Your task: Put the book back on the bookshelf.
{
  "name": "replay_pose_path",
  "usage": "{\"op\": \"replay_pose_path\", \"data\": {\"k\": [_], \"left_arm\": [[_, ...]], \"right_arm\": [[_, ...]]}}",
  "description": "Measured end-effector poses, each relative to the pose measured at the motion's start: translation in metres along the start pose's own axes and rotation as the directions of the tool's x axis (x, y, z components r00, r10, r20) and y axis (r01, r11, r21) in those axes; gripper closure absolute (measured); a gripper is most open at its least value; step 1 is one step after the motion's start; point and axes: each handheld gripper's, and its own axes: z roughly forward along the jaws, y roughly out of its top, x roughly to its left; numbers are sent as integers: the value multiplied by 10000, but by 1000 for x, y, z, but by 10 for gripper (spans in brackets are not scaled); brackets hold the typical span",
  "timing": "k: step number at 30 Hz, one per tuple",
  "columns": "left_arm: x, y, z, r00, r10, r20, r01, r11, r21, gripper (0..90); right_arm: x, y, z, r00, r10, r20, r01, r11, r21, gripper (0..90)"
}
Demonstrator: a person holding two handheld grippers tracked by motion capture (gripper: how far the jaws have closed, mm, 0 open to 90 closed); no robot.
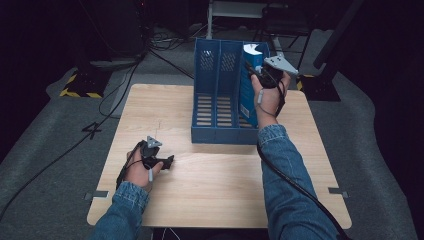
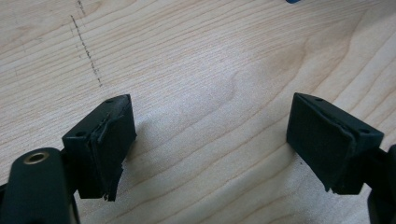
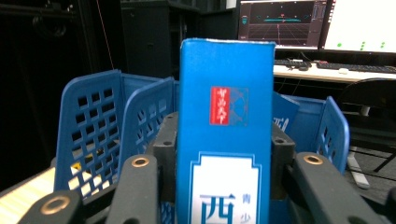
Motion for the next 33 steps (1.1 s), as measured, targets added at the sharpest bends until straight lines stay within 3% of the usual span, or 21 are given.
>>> {"op": "replay_pose_path", "data": {"k": [4, 8, 10, 14, 18, 21, 22, 25, 26, 28, 32, 33], "left_arm": [[0, 0, 0, 10000, -8, -13, 8, 10000, 6, 161], [0, 0, 0, 10000, -5, -15, 5, 10000, 16, 161], [-1, 0, 0, 10000, 2, -27, -2, 10000, 21, 162], [-1, 0, 0, 10000, -2, -32, 2, 10000, 4, 163], [-1, 0, 0, 10000, 39, -2, -39, 10000, 3, 163], [-1, 0, 0, 10000, 38, -12, -38, 10000, -21, 163], [-1, 0, 0, 10000, 38, -12, -38, 10000, -21, 163], [-1, -1, 0, 10000, 53, 13, -53, 10000, -13, 163], [-1, 0, 0, 10000, 70, 5, -70, 10000, -24, 162], [-2, 0, 0, 10000, 67, 19, -67, 10000, -16, 162], [-2, -1, 0, 10000, 65, 18, -65, 10000, -19, 162], [-2, -1, 0, 10000, 44, 19, -44, 10000, 0, 162]], "right_arm": [[-1, -6, -3, 9999, -171, -16, 172, 9993, 321, 598], [-8, -21, -5, 9997, 191, -167, -172, 9943, 1050, 601], [-8, -26, -10, 9994, 245, -255, -220, 9955, 919, 601], [0, -26, -19, 10000, -9, -73, 18, 9923, 1236, 598], [9, -26, -36, 9991, -384, 205, 337, 9804, 1941, 581], [13, -24, -44, 9990, -376, 247, 302, 9677, 2504, 546], [13, -24, -44, 9990, -376, 247, 302, 9677, 2504, 546], [15, -19, -46, 9995, -314, 78, 268, 9373, 3474, 455], [15, -18, -45, 10000, -71, -18, 73, 9344, 3563, 455], [14, -14, -42, 9994, -282, 178, 193, 9252, 3790, 454], [10, -7, -29, 9996, 91, 253, -199, 8846, 4658, 430], [10, -5, -25, 9995, 66, 306, -201, 8856, 4640, 429]]}}
